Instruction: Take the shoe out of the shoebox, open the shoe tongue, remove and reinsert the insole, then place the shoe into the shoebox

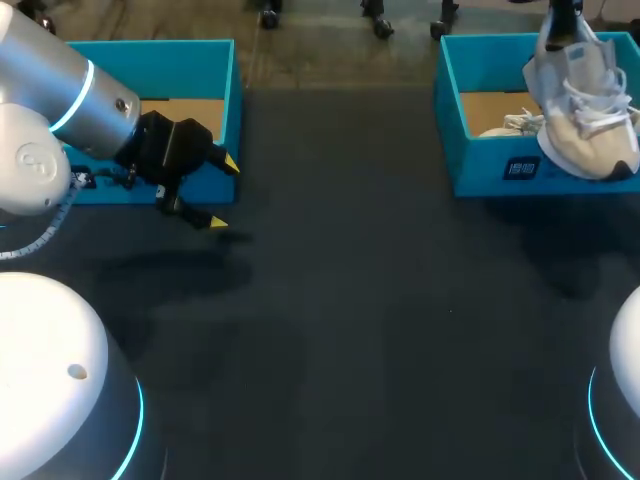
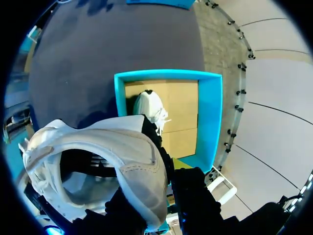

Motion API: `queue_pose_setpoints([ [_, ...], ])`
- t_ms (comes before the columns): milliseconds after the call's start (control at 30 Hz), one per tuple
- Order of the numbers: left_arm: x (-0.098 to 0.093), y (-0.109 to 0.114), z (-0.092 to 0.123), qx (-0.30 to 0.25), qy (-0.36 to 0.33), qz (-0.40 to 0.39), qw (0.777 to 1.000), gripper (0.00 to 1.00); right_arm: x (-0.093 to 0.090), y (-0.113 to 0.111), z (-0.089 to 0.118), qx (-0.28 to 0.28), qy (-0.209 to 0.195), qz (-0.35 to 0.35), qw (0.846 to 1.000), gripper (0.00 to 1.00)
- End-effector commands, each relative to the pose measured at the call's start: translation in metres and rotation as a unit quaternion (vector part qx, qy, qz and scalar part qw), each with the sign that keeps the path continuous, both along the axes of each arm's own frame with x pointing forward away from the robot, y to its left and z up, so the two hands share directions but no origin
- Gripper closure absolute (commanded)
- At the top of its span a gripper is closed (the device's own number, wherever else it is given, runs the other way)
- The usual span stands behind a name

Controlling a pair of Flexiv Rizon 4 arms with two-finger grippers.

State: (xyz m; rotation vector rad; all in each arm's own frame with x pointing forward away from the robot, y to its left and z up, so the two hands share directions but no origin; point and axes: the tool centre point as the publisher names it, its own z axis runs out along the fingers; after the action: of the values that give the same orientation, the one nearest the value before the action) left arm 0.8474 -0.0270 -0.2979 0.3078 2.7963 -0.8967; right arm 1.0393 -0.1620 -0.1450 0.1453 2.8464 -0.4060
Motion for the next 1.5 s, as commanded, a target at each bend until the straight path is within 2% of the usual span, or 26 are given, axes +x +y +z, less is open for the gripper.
queue_pose_setpoints([
  [33,-0.001,0.000,0.000,0.000,-0.001,0.000,1.000,0.00,0.000,-0.001,0.001,0.000,0.000,0.001,1.000,1.00],
  [100,-0.001,0.000,0.000,0.000,-0.001,0.000,1.000,0.00,0.000,-0.001,0.001,0.000,0.000,0.001,1.000,1.00],
  [267,-0.001,0.000,0.000,0.000,-0.001,0.000,1.000,0.00,0.024,-0.021,-0.005,0.004,-0.012,-0.021,1.000,1.00],
  [333,-0.001,0.000,0.000,0.000,-0.001,0.000,1.000,0.00,0.034,-0.030,-0.008,-0.006,0.001,-0.015,1.000,1.00],
  [567,-0.001,0.000,0.000,0.000,-0.001,0.000,1.000,0.00,0.064,-0.061,-0.015,-0.008,0.010,0.004,1.000,1.00],
  [933,-0.001,0.000,0.000,0.000,-0.001,0.000,1.000,0.00,0.115,-0.127,-0.025,0.003,0.036,-0.044,0.998,1.00],
  [1200,-0.001,0.000,0.000,0.000,-0.001,0.000,1.000,0.00,0.146,-0.154,-0.028,-0.001,0.050,-0.043,0.998,1.00],
  [1367,-0.001,0.000,0.000,0.000,-0.001,0.000,1.000,0.00,0.163,-0.166,-0.028,0.006,0.043,-0.070,0.997,1.00],
  [1500,-0.001,0.000,0.000,0.000,-0.001,0.000,1.000,0.00,0.174,-0.172,-0.033,0.029,0.015,-0.142,0.989,1.00],
])
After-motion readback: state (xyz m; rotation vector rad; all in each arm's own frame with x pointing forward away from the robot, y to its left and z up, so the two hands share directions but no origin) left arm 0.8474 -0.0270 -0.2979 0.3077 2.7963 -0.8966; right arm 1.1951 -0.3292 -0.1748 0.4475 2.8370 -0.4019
